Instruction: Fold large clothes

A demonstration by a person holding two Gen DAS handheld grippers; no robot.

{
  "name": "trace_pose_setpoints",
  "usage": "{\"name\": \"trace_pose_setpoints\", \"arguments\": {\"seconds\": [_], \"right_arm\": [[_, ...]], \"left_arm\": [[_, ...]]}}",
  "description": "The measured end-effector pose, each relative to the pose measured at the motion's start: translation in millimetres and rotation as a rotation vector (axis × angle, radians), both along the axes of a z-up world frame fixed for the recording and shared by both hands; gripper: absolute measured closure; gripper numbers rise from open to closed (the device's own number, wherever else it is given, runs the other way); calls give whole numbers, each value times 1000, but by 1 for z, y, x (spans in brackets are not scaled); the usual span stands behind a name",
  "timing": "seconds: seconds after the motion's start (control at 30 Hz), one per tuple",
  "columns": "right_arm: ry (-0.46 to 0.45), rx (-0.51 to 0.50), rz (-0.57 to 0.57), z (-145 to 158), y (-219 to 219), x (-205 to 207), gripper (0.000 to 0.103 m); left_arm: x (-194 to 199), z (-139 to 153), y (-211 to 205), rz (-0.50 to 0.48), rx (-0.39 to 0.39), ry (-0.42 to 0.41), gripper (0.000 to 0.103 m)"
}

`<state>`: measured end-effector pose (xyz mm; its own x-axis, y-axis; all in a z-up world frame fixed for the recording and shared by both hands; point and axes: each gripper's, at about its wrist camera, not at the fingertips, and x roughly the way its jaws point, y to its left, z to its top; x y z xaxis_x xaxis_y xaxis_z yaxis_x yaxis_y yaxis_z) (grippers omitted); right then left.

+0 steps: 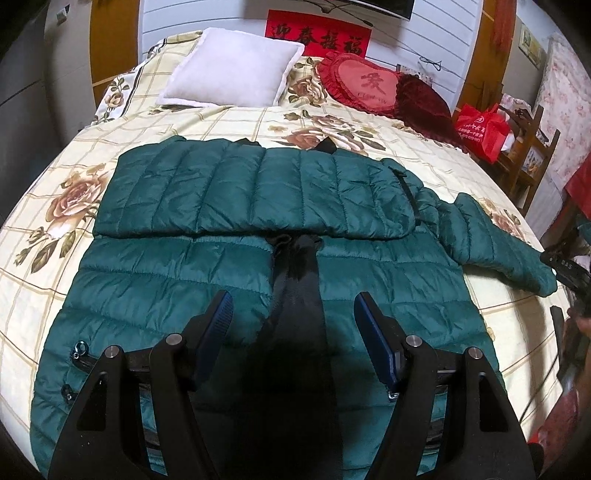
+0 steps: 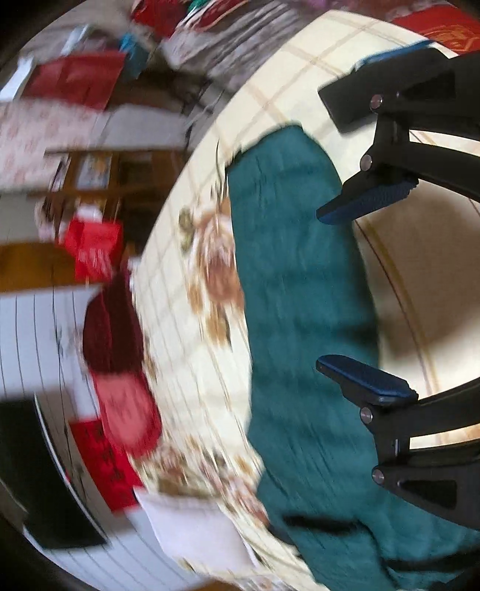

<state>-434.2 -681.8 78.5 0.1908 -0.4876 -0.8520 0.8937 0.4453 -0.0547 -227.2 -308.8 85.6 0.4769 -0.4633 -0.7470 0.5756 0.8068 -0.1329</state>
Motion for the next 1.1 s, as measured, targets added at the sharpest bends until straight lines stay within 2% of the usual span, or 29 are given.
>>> {"name": "trace_pose_setpoints", "arguments": {"seconds": [0.2, 0.37, 0.87, 0.9, 0.93, 0.97, 1.03, 1.1], "right_arm": [[62, -11, -127, -19, -60, -25, 27], [69, -3, -185, -31, -83, -36, 24], [84, 97, -143, -66, -106, -27, 22], [88, 98, -134, -67, -105, -25, 28], [89, 99, -127, -67, -104, -24, 42], [90, 98, -117, -66, -102, -23, 47], [54, 114, -91, -61, -99, -22, 73], [7, 121, -74, -51, -93, -22, 84]], "left_arm": [[8, -4, 5, 14, 5, 7, 35], [15, -10, 5, 19, 10, 31, 35], [22, -17, 9, 30, 40, 35, 35], [23, -16, 10, 34, 39, 34, 35], [24, -16, 12, 39, 37, 33, 35], [25, -16, 13, 43, 36, 34, 35], [26, -15, 16, 52, 30, 40, 35], [27, -15, 18, 56, 26, 45, 35]]}}
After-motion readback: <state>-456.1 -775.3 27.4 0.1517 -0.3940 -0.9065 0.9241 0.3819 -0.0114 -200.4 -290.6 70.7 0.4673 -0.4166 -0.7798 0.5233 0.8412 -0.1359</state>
